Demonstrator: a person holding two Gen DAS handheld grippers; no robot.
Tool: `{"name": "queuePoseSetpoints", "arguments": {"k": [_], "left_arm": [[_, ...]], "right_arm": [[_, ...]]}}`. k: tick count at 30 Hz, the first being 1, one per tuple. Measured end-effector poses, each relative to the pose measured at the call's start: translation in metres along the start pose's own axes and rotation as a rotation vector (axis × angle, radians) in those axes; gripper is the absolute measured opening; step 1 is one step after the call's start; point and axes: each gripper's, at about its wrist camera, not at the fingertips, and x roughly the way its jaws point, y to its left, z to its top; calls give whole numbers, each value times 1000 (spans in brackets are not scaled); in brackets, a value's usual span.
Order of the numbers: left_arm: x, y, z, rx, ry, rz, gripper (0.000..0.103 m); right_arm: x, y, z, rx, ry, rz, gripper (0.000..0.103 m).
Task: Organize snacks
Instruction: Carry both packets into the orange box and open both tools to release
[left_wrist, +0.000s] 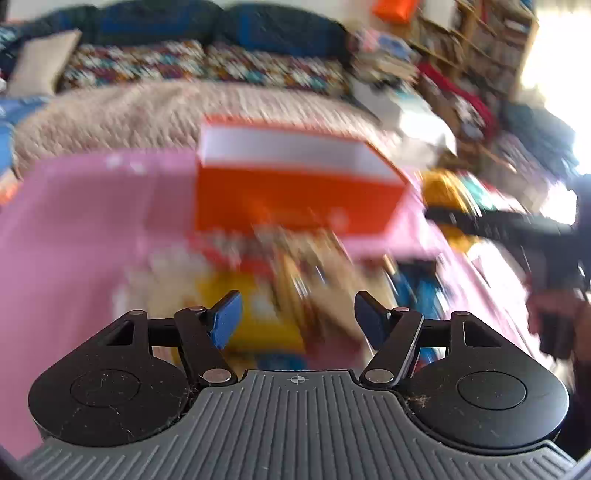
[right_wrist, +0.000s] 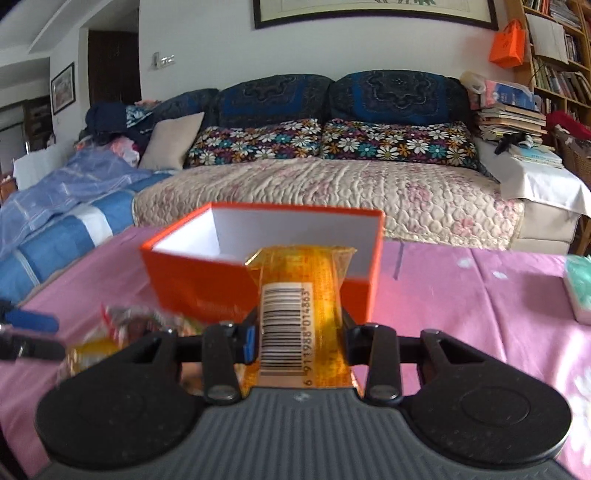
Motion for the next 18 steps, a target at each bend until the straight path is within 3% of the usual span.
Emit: {"name": "queuePoseSetpoints", "arguments": {"k": [4,8,14,17,18], "left_arm": [[-6,-27,-40,168,114,-102,60],[5,-51,-50,354,175,-82,64],[40,-61,-51,393,250,-112,61],[47,-58,-51,363,258,-103,29],[43,-55,-51,329,248,-103,24]], "right_arm": [[-32,-22,-41,79,53,-51,39],[-44,-47,-81,199,146,-92,39],[-42,-51,-105,202,223,-120,40],[-41,-48,-111,178,232,-123,40],[-40,-47,-112,161,233,-134,40]]}}
